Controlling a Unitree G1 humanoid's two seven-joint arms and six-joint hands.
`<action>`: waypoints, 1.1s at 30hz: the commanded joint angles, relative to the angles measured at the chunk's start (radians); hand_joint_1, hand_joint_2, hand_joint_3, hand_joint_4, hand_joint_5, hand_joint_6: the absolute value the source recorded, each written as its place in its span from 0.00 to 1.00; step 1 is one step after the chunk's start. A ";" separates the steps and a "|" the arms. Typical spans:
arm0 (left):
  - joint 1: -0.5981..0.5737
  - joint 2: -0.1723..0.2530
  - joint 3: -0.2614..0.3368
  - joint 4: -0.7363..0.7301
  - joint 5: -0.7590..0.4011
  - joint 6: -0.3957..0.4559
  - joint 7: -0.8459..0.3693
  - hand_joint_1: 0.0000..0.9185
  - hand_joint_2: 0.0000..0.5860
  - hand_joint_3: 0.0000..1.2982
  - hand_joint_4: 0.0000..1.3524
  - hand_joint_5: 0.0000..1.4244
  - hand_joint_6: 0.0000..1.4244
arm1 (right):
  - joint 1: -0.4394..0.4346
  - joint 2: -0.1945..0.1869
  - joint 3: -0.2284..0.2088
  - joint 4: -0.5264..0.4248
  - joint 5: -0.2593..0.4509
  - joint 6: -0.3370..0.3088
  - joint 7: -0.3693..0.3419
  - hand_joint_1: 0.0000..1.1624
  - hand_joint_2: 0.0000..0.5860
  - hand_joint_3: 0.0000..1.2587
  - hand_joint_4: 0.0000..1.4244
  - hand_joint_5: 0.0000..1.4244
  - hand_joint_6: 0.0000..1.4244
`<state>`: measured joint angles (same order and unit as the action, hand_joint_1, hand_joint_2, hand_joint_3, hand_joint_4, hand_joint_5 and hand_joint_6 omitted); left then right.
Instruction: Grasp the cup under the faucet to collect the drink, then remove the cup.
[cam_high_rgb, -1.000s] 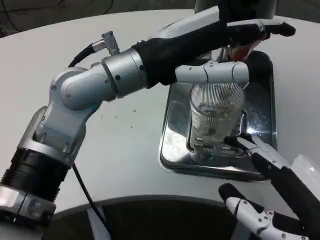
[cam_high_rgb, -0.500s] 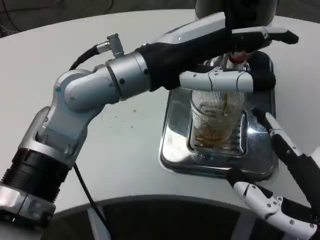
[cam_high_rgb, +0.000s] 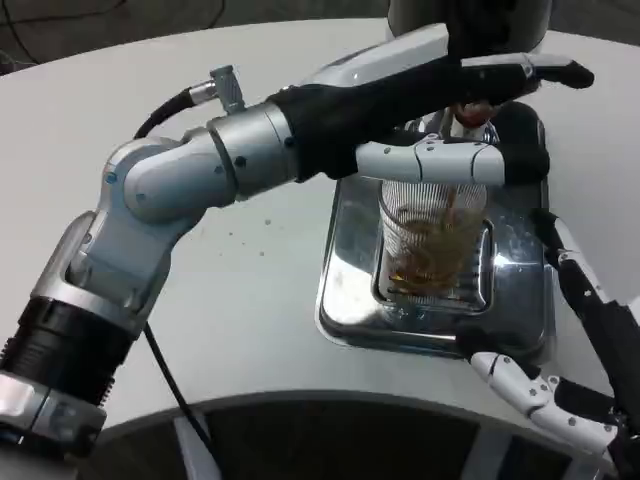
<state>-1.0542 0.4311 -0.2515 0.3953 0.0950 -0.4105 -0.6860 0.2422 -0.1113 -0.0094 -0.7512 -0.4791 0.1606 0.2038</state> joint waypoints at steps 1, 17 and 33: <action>0.049 0.018 -0.025 0.007 0.043 0.023 -0.034 0.00 0.19 0.11 0.03 0.04 0.04 | -0.040 -0.008 0.010 0.060 0.013 -0.047 -0.052 0.49 0.46 0.00 0.00 0.02 0.00; 0.058 0.027 -0.015 -0.028 0.035 0.035 -0.030 0.00 0.19 0.11 0.03 0.04 0.04 | -0.216 -0.003 0.055 0.318 0.054 -0.162 -0.203 0.51 0.45 0.00 0.01 0.04 0.00; 0.067 0.048 -0.002 -0.073 0.023 0.049 -0.037 0.00 0.21 0.12 0.03 0.04 0.04 | -0.331 -0.002 0.066 0.462 0.095 -0.216 -0.266 0.52 0.42 0.01 0.03 0.05 0.00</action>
<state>-1.0241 0.4556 -0.2432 0.3240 0.0910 -0.3756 -0.6867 -0.0758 -0.1237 0.0488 -0.3155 -0.3922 -0.0377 -0.0454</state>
